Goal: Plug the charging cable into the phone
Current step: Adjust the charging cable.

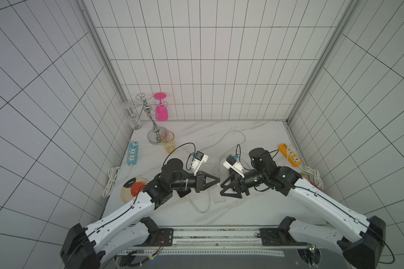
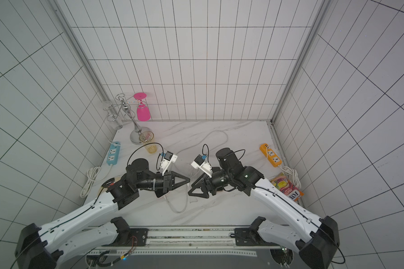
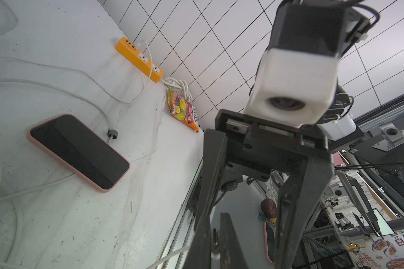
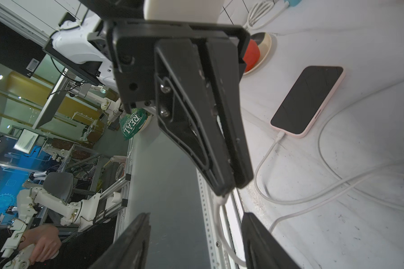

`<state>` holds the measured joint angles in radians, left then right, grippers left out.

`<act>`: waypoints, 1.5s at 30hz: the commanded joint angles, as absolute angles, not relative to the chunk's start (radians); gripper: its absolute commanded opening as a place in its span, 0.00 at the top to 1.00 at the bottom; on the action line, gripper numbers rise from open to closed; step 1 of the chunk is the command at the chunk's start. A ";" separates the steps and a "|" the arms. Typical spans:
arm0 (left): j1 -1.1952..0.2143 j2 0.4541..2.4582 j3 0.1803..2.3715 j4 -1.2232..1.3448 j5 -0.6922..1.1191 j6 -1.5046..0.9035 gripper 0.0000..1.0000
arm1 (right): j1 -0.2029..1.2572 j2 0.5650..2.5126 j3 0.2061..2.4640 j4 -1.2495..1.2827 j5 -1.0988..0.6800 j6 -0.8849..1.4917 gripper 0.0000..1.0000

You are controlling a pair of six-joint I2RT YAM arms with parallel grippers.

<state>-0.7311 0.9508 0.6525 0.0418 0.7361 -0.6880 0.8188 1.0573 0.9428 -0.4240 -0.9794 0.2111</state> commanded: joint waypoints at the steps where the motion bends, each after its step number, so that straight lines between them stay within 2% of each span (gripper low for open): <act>1: -0.730 0.924 0.670 0.086 0.754 -0.680 1.00 | 0.798 1.016 0.927 -0.308 -1.027 0.258 0.36; 9: -0.730 0.899 0.638 0.185 0.754 -0.737 1.00 | 0.796 1.056 0.914 -0.244 -1.046 0.304 0.49; 14: -0.730 0.901 0.636 0.204 0.761 -0.747 1.00 | 0.796 1.071 0.915 -0.201 -1.051 0.330 0.53; 20: -0.730 0.910 0.638 0.209 0.758 -0.749 1.00 | 0.798 1.085 0.914 -0.166 -1.068 0.355 0.69; 24: -0.730 0.913 0.637 0.219 0.753 -0.753 1.00 | 0.799 1.085 0.903 -0.147 -1.068 0.369 0.75; 35: -0.731 0.914 0.632 0.230 0.751 -0.759 1.00 | 0.799 1.084 0.876 -0.098 -1.068 0.405 0.80; 42: -0.731 0.914 0.625 0.232 0.751 -0.759 1.00 | 0.799 1.082 0.869 -0.089 -1.066 0.413 0.89; 44: -0.730 0.913 0.626 0.228 0.749 -0.758 1.00 | 0.799 1.079 0.867 -0.083 -1.066 0.419 0.95; 45: -0.730 0.910 0.626 0.224 0.746 -0.758 0.97 | 0.799 1.079 0.865 -0.080 -1.065 0.421 0.97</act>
<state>-0.7303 0.9161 0.6331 0.2058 0.7483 -0.7597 0.8043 1.0836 0.8776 -0.1104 -1.0637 0.4156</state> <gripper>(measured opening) 0.082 0.093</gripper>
